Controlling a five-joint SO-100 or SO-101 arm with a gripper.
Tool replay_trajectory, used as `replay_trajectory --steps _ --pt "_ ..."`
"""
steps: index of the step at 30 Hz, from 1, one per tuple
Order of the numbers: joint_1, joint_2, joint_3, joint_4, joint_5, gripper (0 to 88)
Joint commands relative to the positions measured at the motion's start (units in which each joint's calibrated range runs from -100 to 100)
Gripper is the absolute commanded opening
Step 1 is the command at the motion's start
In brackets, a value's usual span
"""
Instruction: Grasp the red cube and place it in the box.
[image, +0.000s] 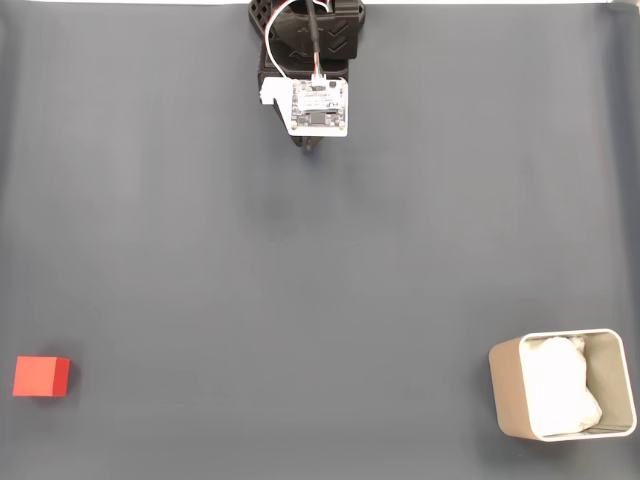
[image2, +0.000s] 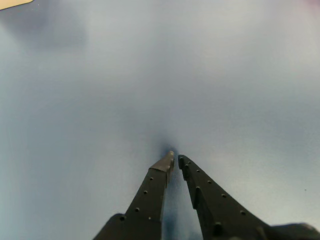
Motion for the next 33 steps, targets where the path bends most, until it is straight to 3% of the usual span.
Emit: replay_trajectory --steps 1,14,33 --pt "0.6 0.0 0.63 1.12 -0.29 0.0" --pt "0.6 0.0 0.54 -0.35 0.1 0.0" --pt "1.45 0.78 -3.11 -23.88 0.34 0.0"
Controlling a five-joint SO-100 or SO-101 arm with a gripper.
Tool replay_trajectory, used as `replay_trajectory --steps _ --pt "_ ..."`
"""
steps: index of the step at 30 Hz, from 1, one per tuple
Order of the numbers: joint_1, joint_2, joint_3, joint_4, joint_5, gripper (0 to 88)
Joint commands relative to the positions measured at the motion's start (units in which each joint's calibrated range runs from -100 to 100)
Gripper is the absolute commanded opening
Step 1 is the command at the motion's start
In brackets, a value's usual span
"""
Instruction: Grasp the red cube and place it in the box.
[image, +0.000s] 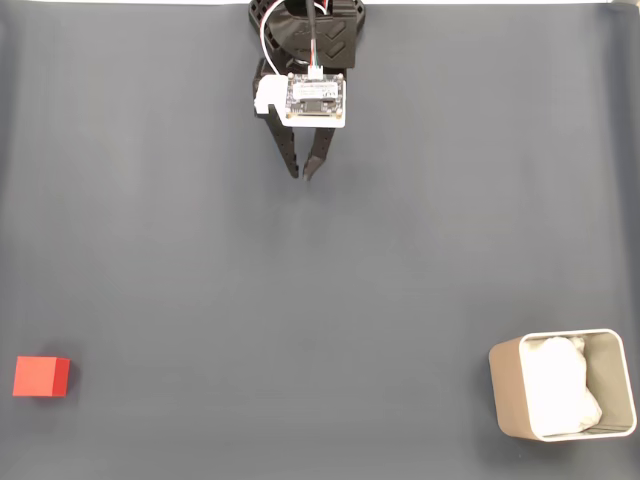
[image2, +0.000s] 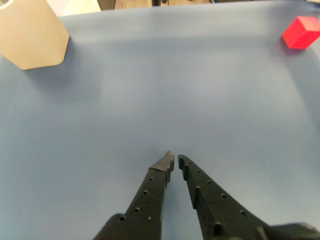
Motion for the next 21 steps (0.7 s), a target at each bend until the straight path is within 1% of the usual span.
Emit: replay_trajectory --steps 1,6,21 --pt "-0.17 0.26 -2.57 -5.37 -0.24 0.0" --pt "-0.53 2.94 -6.13 -8.9 -0.34 0.0" --pt "-2.09 18.02 -24.56 -11.85 -0.44 0.2"
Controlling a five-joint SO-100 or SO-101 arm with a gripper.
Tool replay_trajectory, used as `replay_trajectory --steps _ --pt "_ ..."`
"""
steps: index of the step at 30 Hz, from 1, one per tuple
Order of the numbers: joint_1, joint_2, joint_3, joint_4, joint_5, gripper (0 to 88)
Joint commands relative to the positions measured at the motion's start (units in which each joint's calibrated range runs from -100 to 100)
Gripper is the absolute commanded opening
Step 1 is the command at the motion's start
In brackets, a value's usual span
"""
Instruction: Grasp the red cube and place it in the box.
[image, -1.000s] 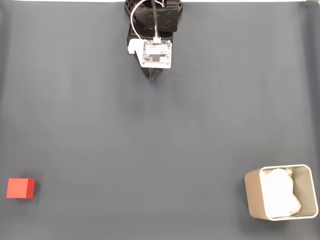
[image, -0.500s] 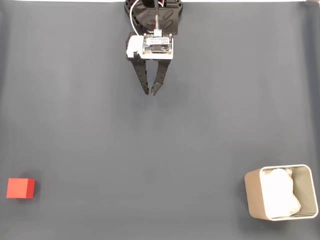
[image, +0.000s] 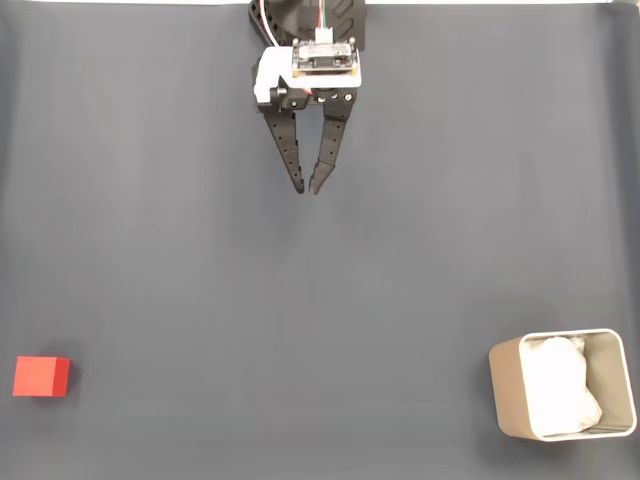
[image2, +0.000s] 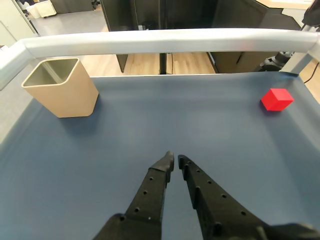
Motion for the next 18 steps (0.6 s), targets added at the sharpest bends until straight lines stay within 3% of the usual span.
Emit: replay_trajectory --steps 1,18 --pt "-0.38 3.78 -7.39 -1.27 -0.73 0.2" --pt "5.01 24.75 -34.58 2.83 0.34 0.3"
